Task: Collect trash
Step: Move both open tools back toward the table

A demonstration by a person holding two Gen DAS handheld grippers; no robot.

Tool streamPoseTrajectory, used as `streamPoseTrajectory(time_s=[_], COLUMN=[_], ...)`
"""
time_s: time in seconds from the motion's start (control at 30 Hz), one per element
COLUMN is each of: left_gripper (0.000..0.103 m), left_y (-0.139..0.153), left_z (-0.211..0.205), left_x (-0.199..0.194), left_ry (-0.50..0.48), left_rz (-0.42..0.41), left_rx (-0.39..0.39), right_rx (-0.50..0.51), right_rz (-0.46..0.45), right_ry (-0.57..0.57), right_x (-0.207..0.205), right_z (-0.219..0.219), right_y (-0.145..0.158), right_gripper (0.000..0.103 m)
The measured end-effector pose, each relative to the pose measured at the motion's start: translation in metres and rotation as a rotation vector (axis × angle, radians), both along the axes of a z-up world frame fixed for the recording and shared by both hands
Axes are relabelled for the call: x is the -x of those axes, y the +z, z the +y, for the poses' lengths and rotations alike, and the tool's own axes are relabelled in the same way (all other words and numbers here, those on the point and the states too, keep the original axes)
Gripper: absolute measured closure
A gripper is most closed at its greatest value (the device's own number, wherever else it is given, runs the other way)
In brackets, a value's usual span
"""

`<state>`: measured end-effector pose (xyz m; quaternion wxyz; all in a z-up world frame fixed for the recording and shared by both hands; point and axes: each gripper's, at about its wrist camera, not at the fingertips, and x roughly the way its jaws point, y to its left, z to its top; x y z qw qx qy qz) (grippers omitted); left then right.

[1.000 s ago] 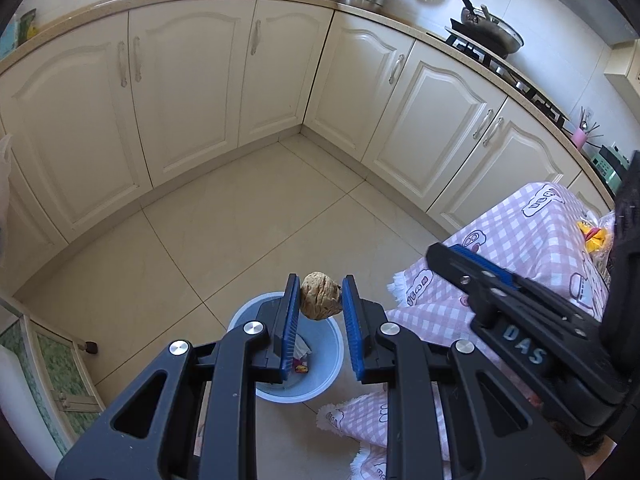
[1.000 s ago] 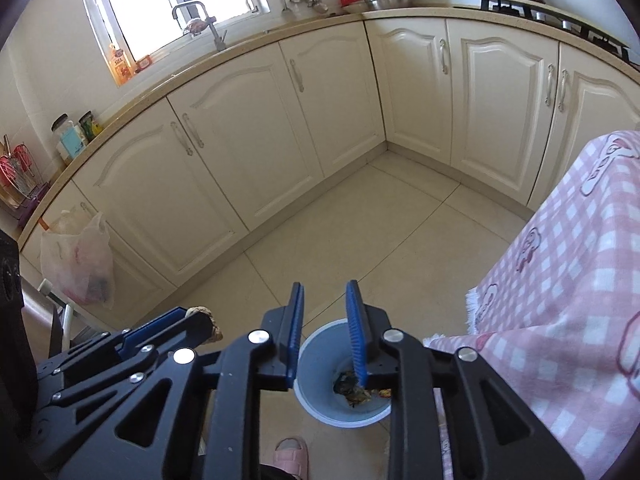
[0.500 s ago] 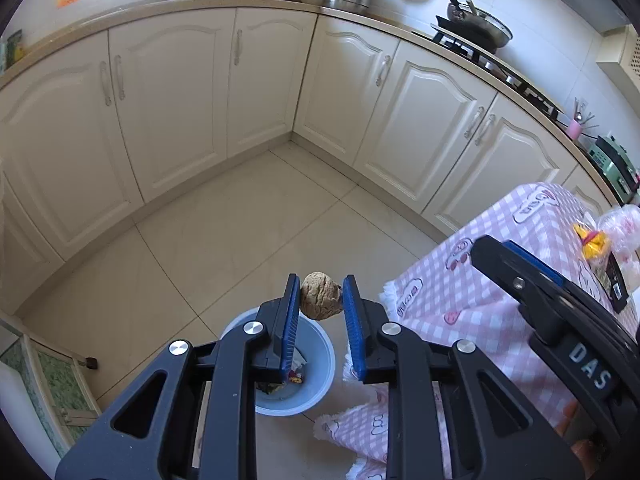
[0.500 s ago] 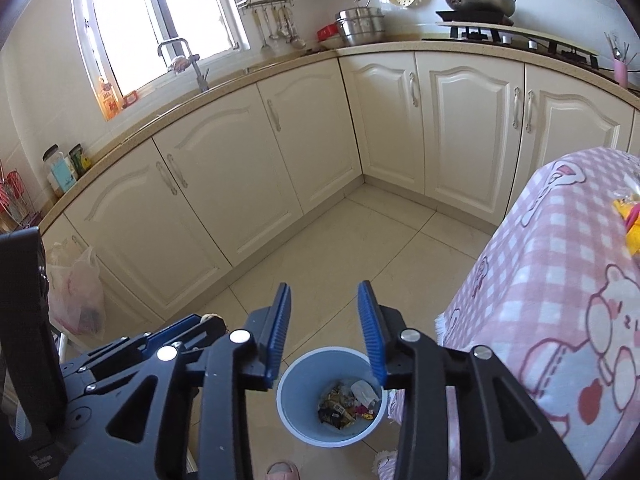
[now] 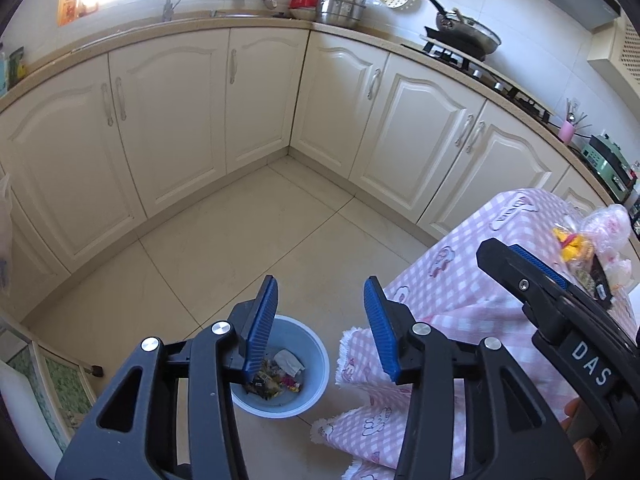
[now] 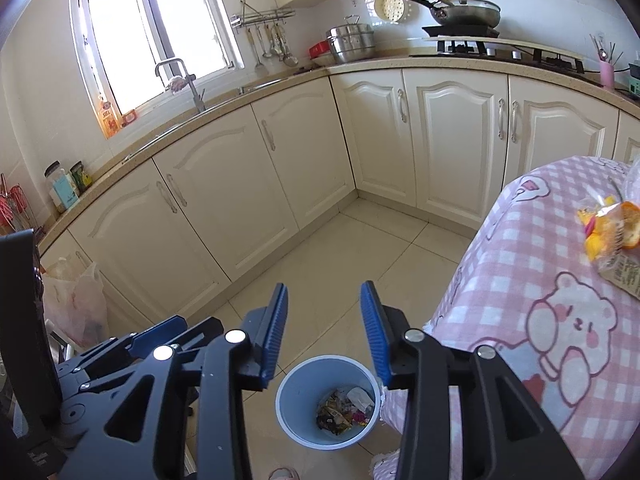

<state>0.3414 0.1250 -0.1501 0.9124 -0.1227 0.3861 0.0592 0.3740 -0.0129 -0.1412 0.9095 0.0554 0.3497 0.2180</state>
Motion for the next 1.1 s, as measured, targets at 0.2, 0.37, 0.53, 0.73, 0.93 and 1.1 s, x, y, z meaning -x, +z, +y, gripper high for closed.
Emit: streamPoseTrajectory(time_s=[0.2, 0.37, 0.53, 0.73, 0.93, 1.1], left_gripper=[0.06, 0.057, 0.055, 0.054, 0.05, 0.05], left_y=[0.024, 0.04, 0.046, 0.048, 0.044, 0.04], left_z=[-0.032, -0.075, -0.122, -0.177, -0.208, -0.219], left_x=[0.011, 0.017, 0.015, 0.011, -0.003, -0.019], left_ry=[-0.066, -0.156, -0.242, -0.331, -0.378, -0.383], left_rz=[-0.048, -0.08, -0.085, -0.078, -0.057, -0.04], left_rx=[-0.006, -0.016, -0.022, -0.031, -0.036, -0.035], right_rx=[-0.015, -0.025, -0.022, -0.018, 0.009, 0.085], right_rz=[-0.038, -0.069, -0.086, -0.061, 0.033, 0.092], right_ry=[-0.05, -0.126, -0.244, -0.403, -0.476, -0.44], right_x=[0.016, 0.028, 0.043, 0.051, 0.038, 0.01], right_z=[-0.035, -0.083, -0.151, -0.237, -0.287, -0.288], right_y=[0.021, 0.037, 0.044, 0.038, 0.019, 0.01], right_gripper=[0.065, 0.062, 0.06, 0.059, 0.059, 0.058])
